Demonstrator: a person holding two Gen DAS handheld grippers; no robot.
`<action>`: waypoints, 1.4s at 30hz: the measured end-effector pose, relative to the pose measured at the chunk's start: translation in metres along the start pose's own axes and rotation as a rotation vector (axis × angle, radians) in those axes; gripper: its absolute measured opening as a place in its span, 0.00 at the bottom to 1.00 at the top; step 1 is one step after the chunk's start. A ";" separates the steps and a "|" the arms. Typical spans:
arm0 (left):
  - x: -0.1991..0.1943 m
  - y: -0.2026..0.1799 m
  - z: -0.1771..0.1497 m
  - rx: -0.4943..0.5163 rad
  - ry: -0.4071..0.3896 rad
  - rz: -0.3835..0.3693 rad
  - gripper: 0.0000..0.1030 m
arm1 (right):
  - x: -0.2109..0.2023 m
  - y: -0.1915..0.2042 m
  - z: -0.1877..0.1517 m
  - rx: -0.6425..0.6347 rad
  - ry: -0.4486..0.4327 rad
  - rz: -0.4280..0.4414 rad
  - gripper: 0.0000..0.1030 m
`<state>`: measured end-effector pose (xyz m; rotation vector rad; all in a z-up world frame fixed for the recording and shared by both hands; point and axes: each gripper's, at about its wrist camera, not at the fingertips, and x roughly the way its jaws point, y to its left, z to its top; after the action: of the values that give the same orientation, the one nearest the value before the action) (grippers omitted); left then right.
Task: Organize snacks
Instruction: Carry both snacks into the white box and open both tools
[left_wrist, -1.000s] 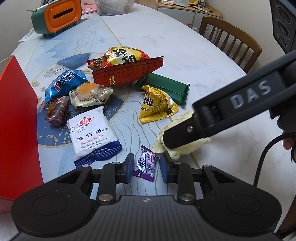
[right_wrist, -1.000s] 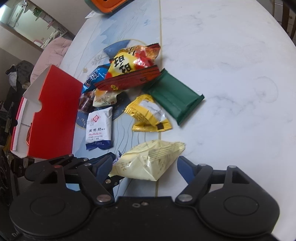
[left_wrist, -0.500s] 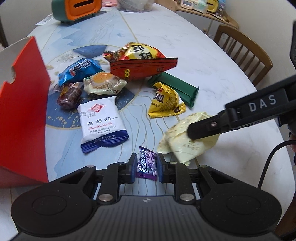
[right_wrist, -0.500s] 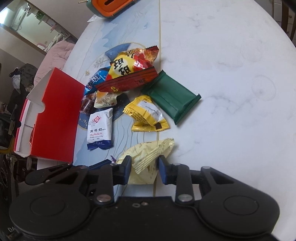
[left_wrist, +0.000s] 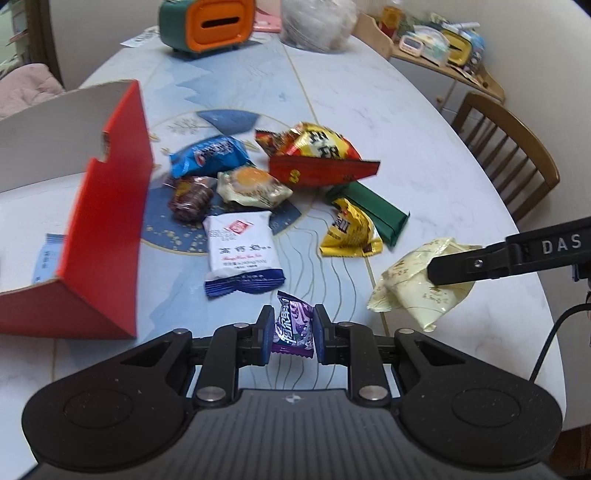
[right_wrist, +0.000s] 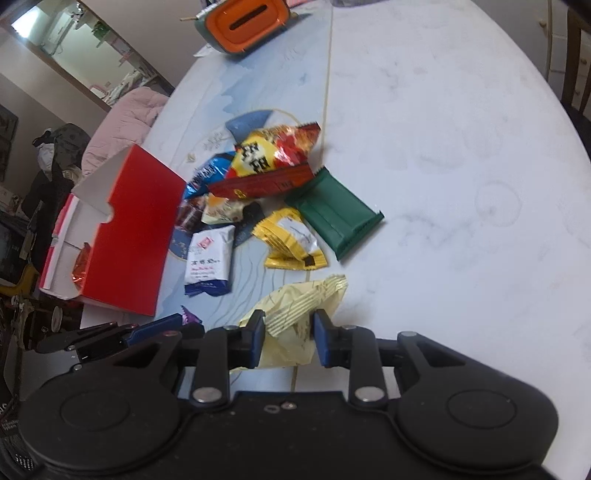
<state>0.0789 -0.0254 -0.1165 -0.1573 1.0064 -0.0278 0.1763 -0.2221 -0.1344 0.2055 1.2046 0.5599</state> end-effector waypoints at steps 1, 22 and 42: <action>-0.004 0.001 0.001 -0.011 -0.006 0.009 0.21 | -0.003 0.002 0.001 -0.008 -0.006 0.005 0.26; -0.091 0.079 0.033 -0.104 -0.120 0.042 0.21 | -0.032 0.105 0.015 -0.160 -0.125 0.030 0.26; -0.115 0.237 0.058 -0.151 -0.142 0.141 0.21 | 0.051 0.263 0.041 -0.297 -0.131 0.030 0.24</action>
<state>0.0547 0.2265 -0.0239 -0.2227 0.8750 0.1861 0.1481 0.0325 -0.0464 0.0074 0.9792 0.7330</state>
